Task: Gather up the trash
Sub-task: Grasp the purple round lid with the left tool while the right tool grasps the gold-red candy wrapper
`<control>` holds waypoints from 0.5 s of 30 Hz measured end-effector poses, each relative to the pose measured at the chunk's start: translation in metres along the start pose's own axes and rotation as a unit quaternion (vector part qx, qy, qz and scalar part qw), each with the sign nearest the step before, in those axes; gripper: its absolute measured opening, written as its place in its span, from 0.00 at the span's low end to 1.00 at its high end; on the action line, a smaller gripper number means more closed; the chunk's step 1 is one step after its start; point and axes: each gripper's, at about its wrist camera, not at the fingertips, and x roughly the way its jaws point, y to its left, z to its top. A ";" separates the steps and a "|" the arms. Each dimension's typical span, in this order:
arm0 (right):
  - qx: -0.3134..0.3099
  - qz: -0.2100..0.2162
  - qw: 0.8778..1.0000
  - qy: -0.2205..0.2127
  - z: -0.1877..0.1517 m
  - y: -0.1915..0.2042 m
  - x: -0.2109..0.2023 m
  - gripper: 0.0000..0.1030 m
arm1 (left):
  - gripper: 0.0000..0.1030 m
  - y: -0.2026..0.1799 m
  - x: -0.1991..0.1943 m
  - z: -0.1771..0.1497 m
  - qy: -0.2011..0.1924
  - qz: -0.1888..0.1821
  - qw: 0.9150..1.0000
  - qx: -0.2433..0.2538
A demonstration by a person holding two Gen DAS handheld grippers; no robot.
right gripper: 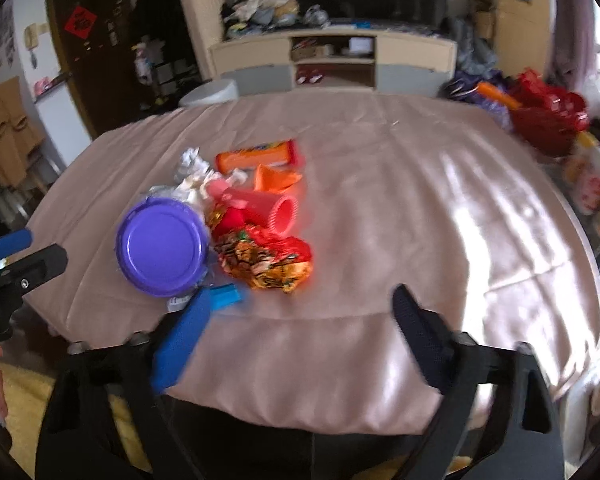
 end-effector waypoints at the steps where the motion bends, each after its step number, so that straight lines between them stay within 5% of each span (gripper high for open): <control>1: 0.003 0.009 1.000 0.010 0.002 -0.001 0.008 0.67 | 0.89 -0.001 0.003 0.001 0.002 -0.002 1.000 0.001; 3: 0.006 0.023 1.000 0.020 0.005 -0.003 0.021 0.60 | 0.79 -0.002 0.009 0.003 0.008 -0.006 1.000 0.003; 15: -0.014 0.054 0.998 0.028 0.016 -0.001 0.054 0.57 | 0.75 -0.015 0.032 0.014 0.025 -0.034 0.999 0.012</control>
